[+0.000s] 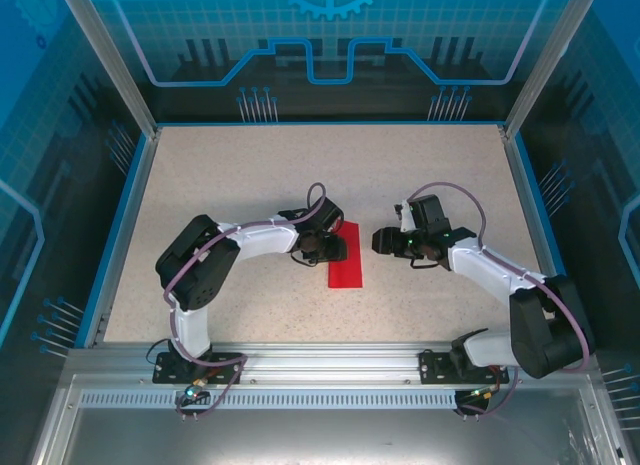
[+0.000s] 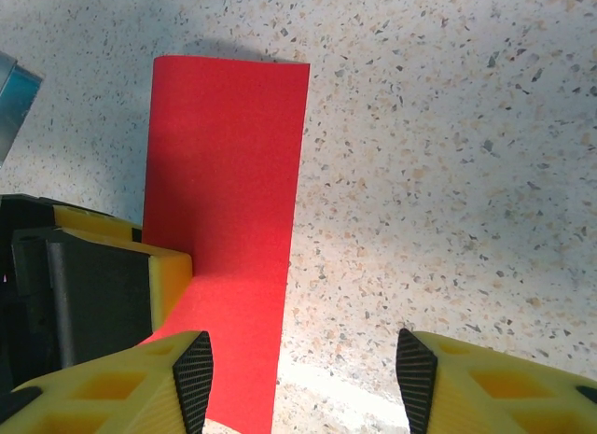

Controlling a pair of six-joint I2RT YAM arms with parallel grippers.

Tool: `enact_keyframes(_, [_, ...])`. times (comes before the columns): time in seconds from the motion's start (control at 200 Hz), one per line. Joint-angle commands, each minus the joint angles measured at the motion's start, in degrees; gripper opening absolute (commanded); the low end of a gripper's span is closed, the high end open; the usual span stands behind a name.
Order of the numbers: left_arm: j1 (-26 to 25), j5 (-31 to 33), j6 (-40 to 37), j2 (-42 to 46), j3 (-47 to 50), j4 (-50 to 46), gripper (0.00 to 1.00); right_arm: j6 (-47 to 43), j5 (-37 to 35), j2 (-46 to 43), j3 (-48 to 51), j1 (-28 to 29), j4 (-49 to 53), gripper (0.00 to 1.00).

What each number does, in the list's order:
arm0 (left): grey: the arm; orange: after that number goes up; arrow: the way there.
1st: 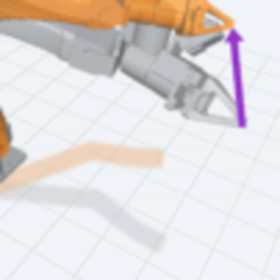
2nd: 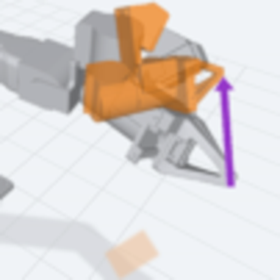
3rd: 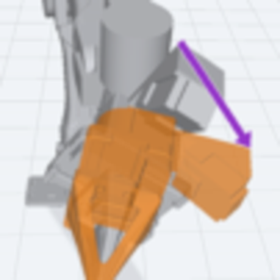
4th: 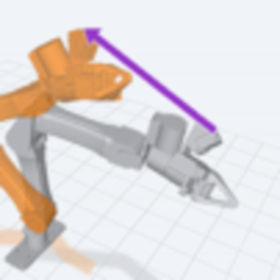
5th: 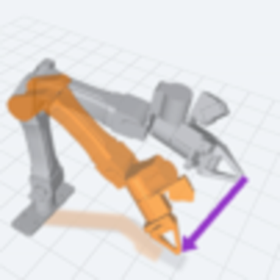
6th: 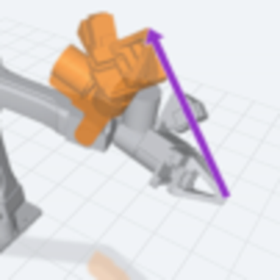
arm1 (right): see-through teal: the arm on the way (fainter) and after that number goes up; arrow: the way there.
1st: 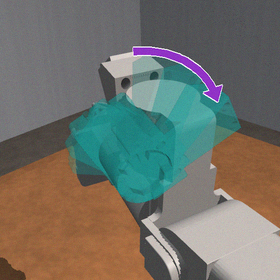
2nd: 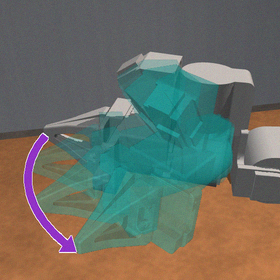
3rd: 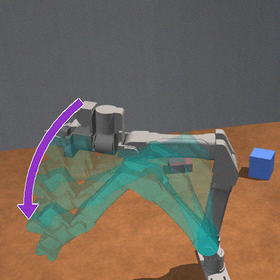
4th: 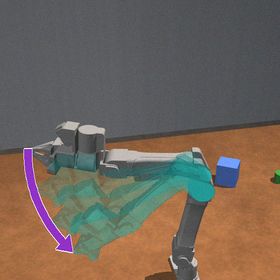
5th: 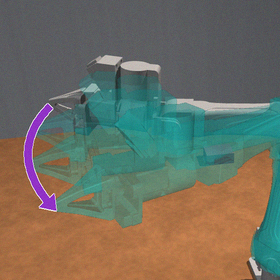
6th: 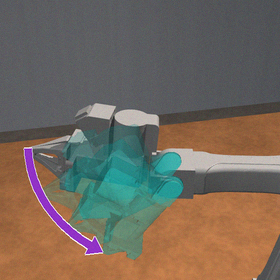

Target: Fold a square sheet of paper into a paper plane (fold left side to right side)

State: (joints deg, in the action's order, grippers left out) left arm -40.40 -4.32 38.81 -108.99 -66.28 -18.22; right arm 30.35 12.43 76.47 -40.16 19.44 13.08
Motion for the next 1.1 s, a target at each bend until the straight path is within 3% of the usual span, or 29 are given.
enact_keyframes(0.0, [-0.9, 0.5, -1.2, -3.6, 0.2, -2.0, 0.47, -0.4, 0.6, -1.0, 0.3, -0.6, 1.0, 0.58])
enact_keyframes(0.405, [-0.9, 1.0, -1.2, -3.8, 0.1, -2.1, 0.47, 0.6, 4.8, 3.1, 0.0, 1.4, -1.8, 0.57])
enact_keyframes(0.56, [-1.0, 1.1, -1.2, -3.9, 0.1, -2.2, 0.47, 3.2, 9.2, 7.3, -0.9, 3.3, -5.9, 0.48])
enact_keyframes(0.745, [-1.0, 1.1, -1.2, -3.9, 0.1, -2.3, 0.47, 5.8, 10.7, 14.7, -4.0, 6.3, -8.6, 0.28])
enact_keyframes(1.09, [-0.9, 1.1, -1.3, -3.9, -0.1, -2.3, 0.47, 4.6, 7.2, 22.3, -7.8, 7.9, -3.9, 0.26])
